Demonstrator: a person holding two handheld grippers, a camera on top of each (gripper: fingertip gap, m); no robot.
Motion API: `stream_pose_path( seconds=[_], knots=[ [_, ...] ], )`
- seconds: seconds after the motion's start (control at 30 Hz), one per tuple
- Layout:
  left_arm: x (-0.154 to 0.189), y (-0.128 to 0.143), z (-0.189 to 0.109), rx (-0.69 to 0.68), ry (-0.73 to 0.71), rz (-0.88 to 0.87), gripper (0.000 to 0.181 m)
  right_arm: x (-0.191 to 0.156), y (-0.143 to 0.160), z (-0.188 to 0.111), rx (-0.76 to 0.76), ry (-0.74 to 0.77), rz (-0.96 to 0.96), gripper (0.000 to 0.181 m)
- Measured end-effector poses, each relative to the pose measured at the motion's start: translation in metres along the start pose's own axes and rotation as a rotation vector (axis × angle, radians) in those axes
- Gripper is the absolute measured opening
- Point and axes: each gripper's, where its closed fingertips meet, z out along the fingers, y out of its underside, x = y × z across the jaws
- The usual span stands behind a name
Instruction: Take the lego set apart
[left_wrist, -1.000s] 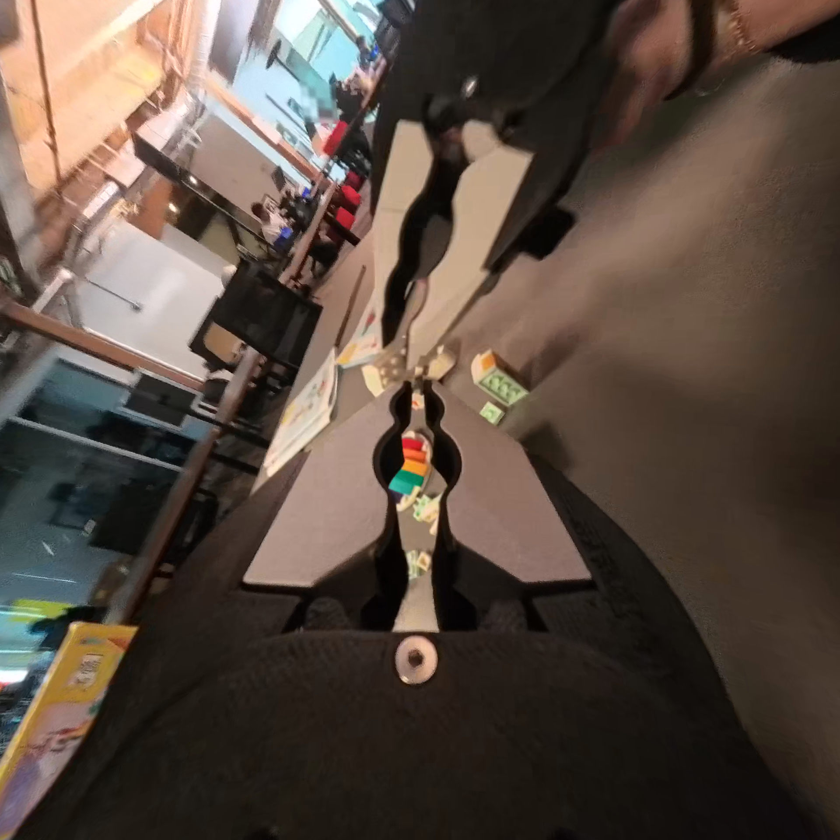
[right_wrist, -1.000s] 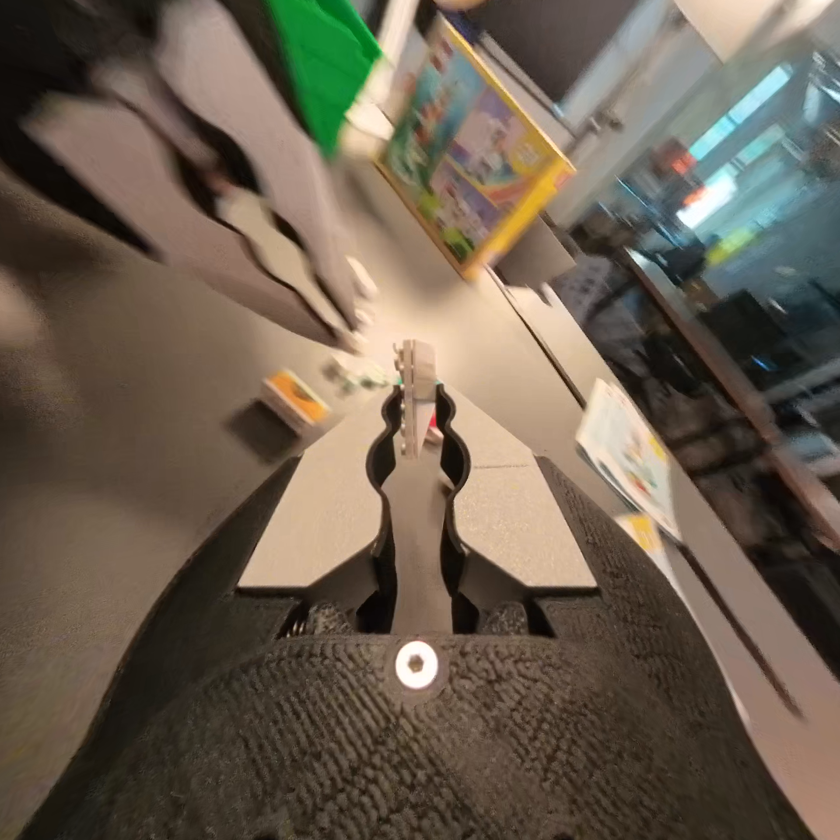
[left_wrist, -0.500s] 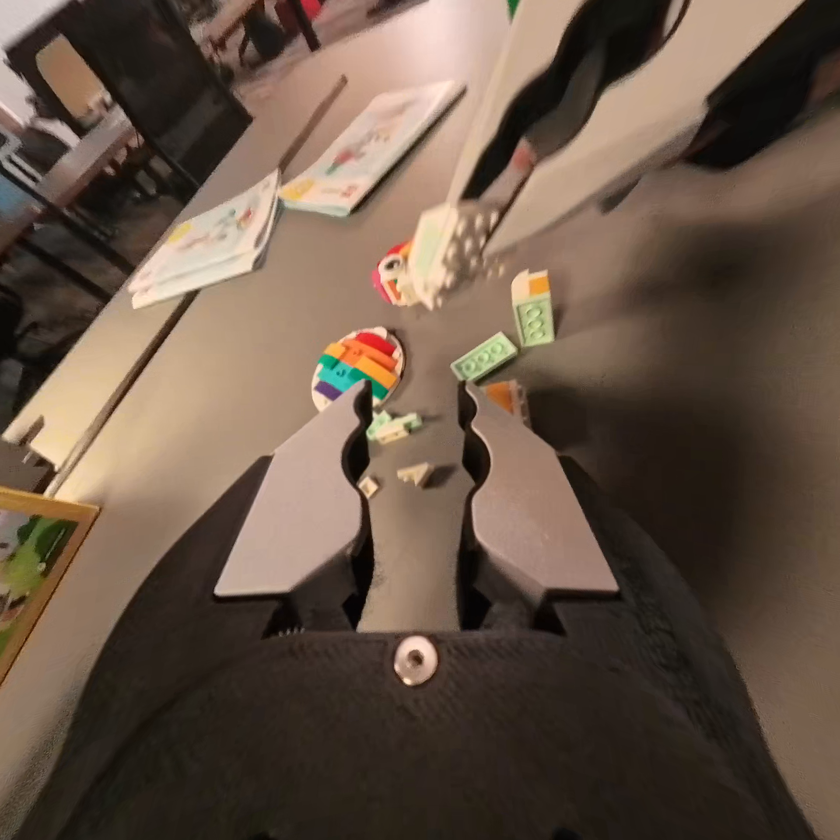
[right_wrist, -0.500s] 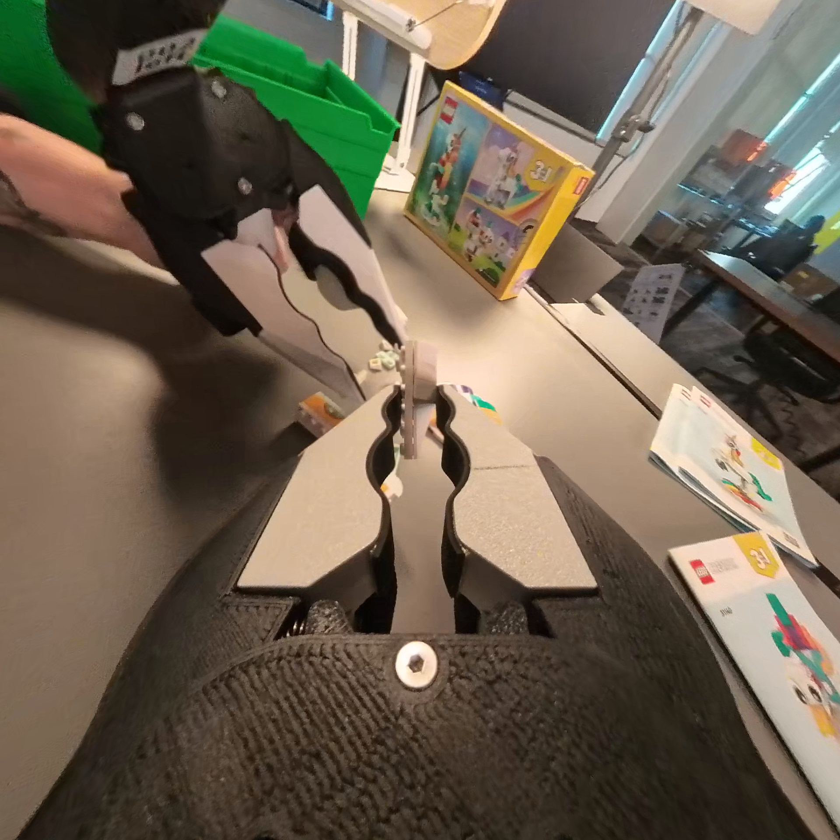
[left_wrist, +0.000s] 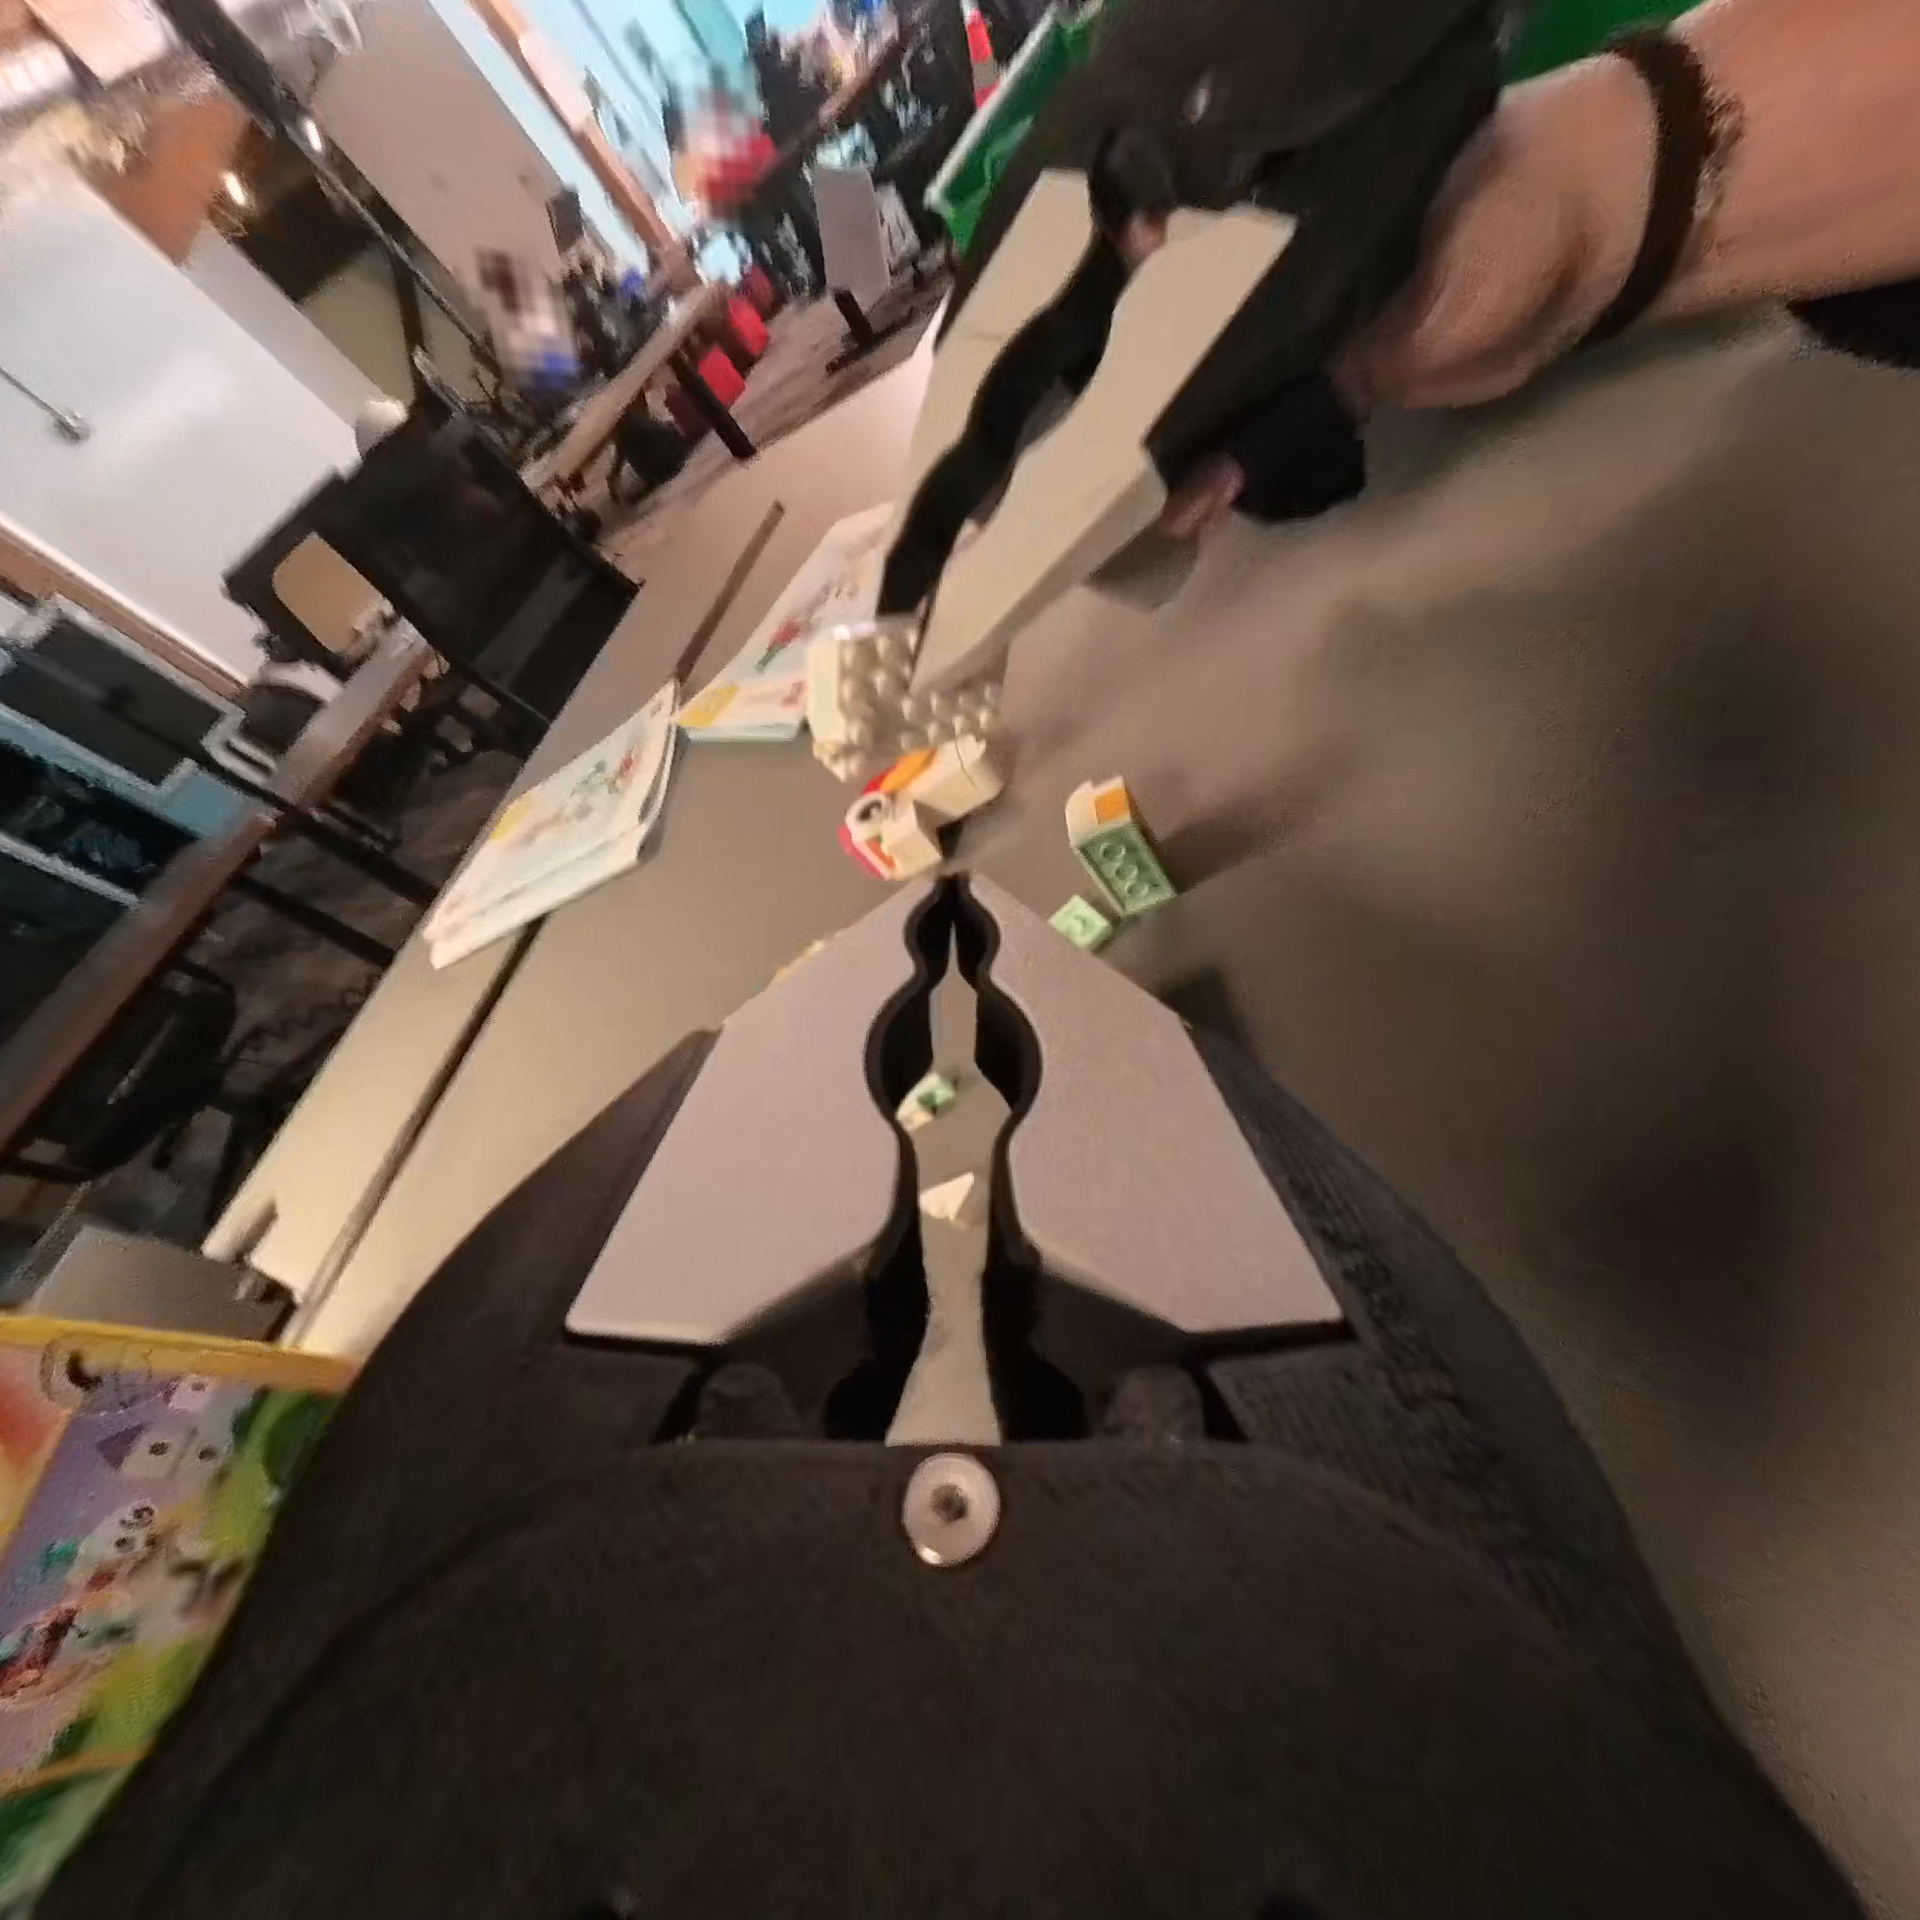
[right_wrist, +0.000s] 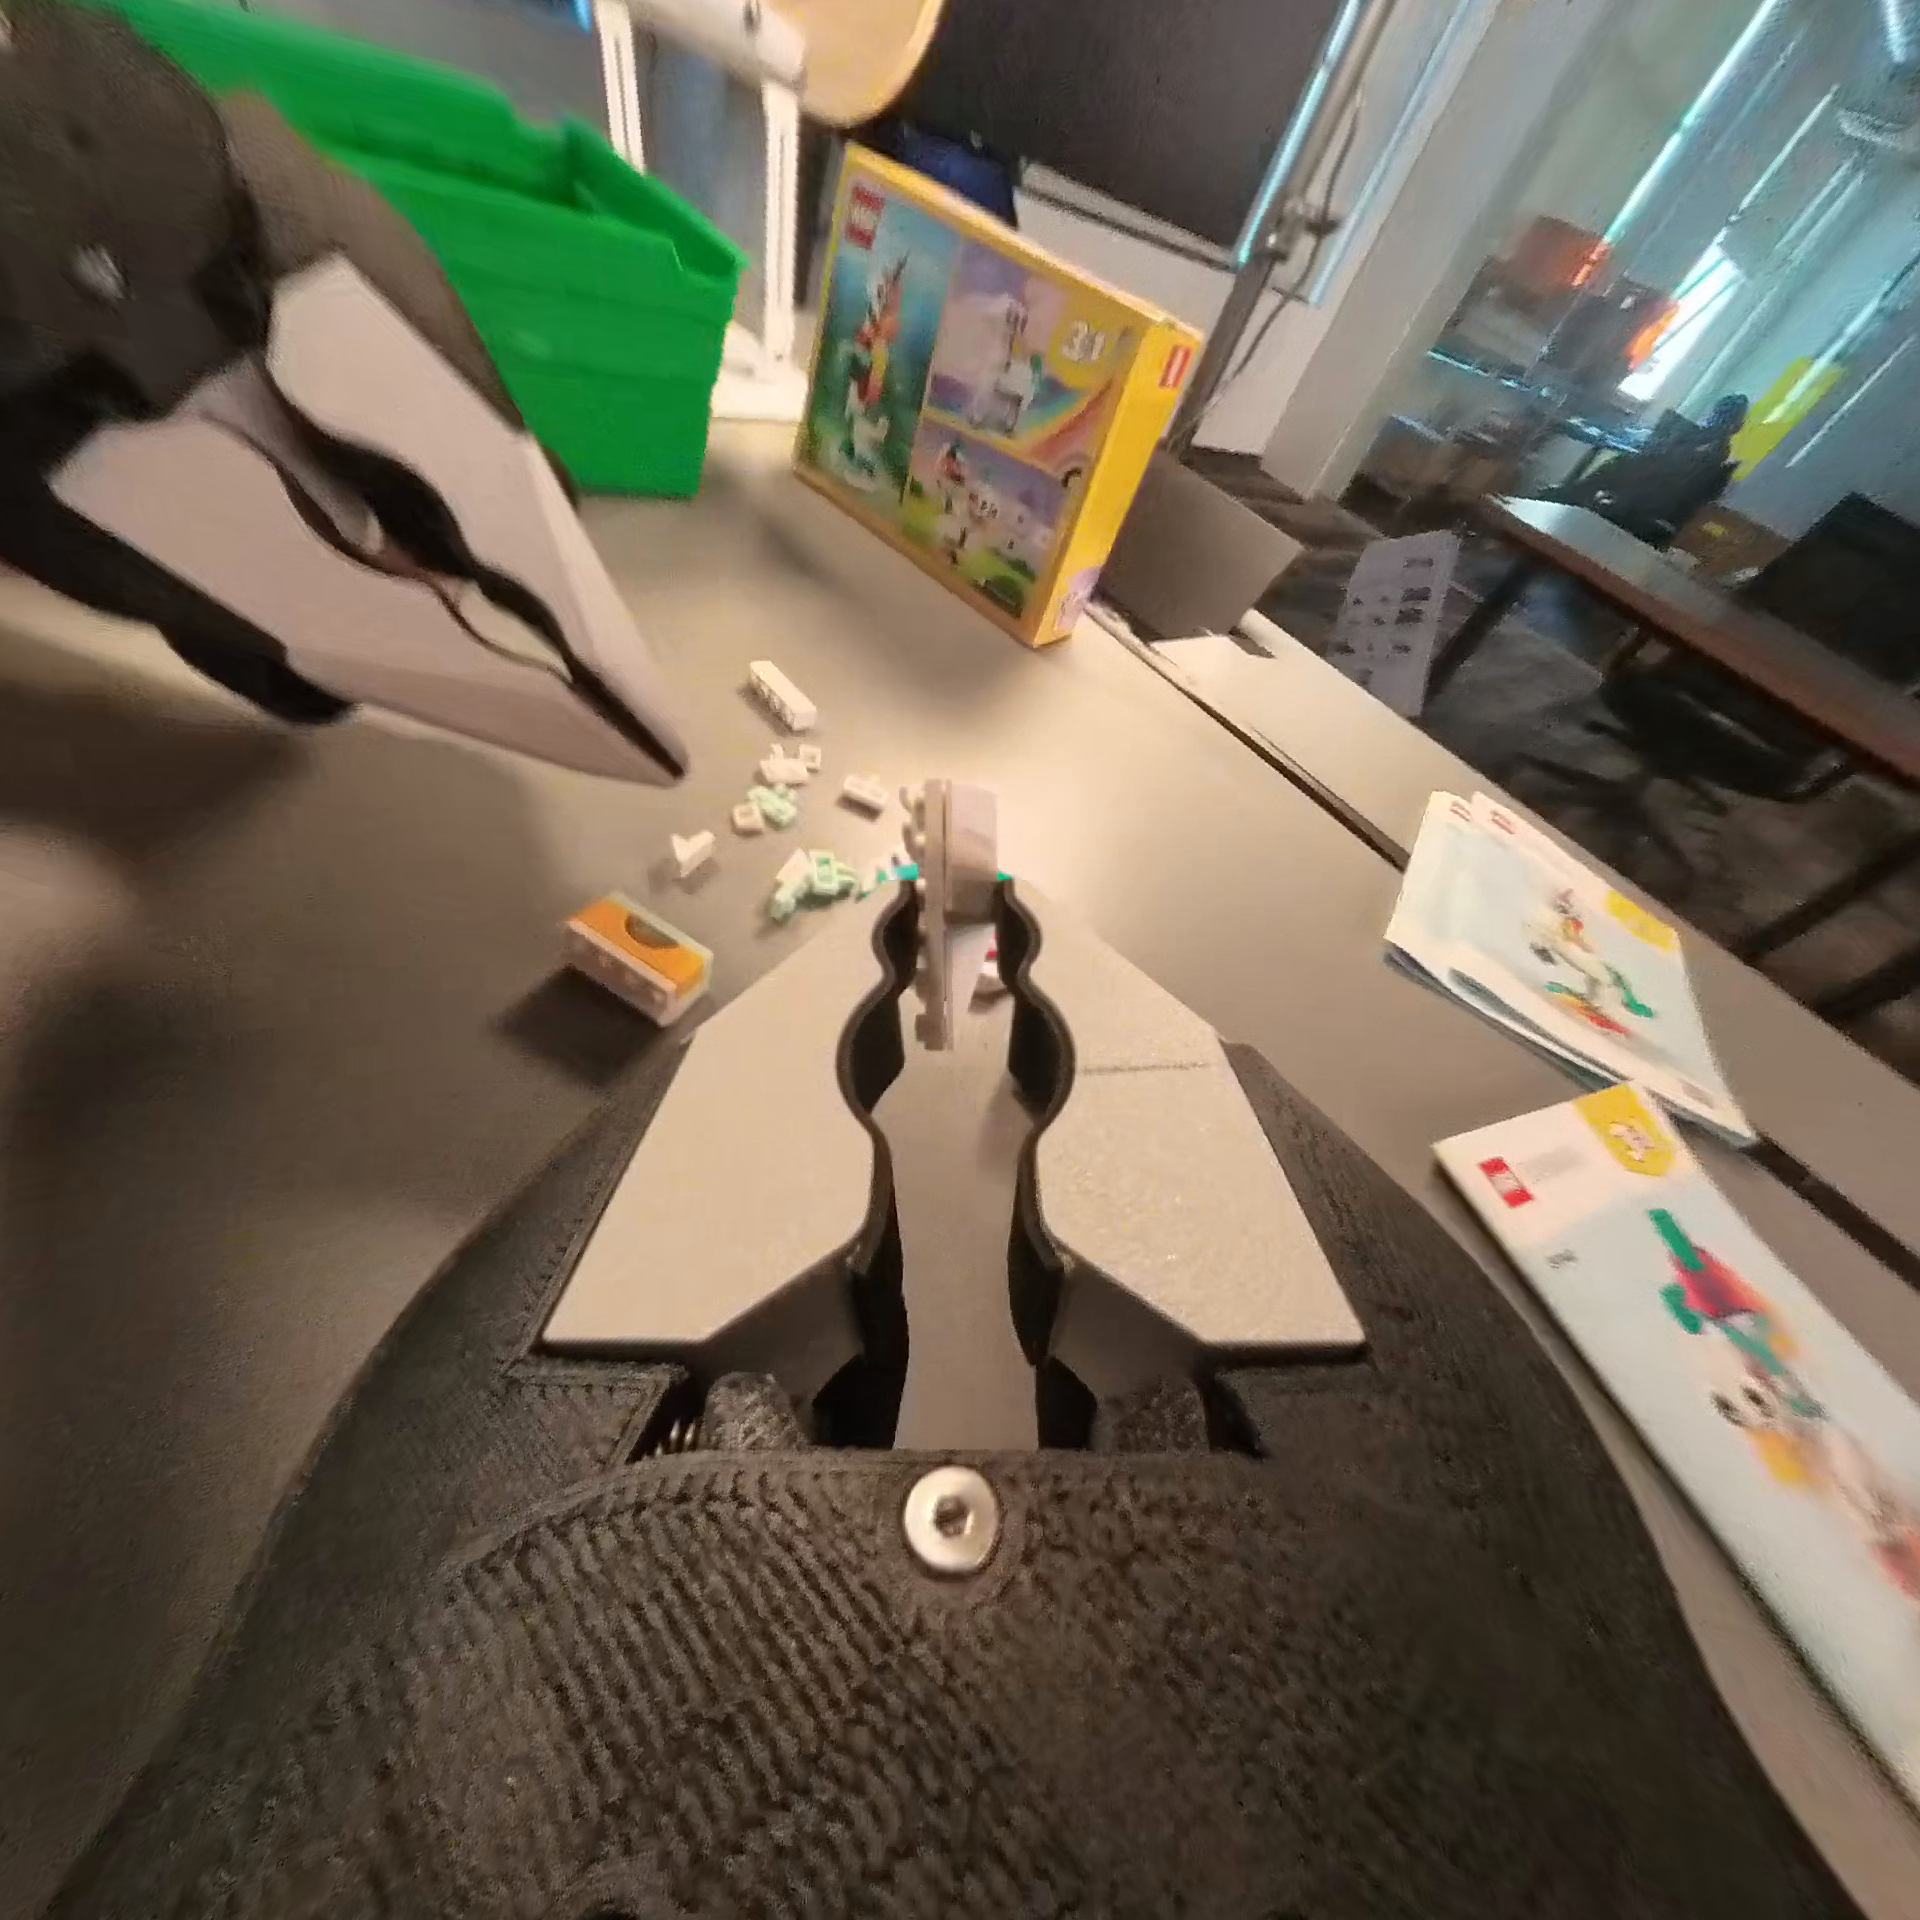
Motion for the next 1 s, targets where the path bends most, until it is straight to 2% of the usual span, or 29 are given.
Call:
stream_pose_path(
  seconds=[0.1,0.13,0.2,0.27,0.43,0.57,0.77,1.0],
  knots=[
    [-0.002,0.019,0.008,-0.075,-0.013,-0.06,0.0,-0.011,0.0,0.003,-0.003,-0.044,-0.019,0.013],
    [-0.005,0.02,0.009,-0.071,-0.027,-0.07,0.004,-0.018,0.0,0.006,-0.007,-0.07,-0.03,0.013],
    [-0.007,0.017,0.009,-0.053,-0.022,-0.097,0.025,-0.031,0.0,0.009,-0.01,-0.124,-0.065,0.013],
    [-0.002,0.012,0.008,-0.02,0.005,-0.097,0.029,-0.042,0.001,0.01,-0.013,-0.17,-0.097,0.013],
    [0.004,0.012,0.008,-0.028,0.006,0.004,0.013,-0.05,0.002,0.009,-0.017,-0.21,-0.134,0.013],
    [-0.005,0.008,0.007,-0.046,-0.008,-0.032,0.01,-0.044,-0.004,0.01,0.0,-0.161,-0.111,0.013],
    [-0.014,0.016,0.008,-0.114,-0.09,0.041,0.009,-0.038,0.0,0.02,-0.051,-0.086,-0.061,0.013],
    [-0.018,0.019,0.008,-0.207,-0.222,0.342,0.007,-0.037,0.006,0.024,-0.064,-0.08,0.005,0.013]
  ],
)
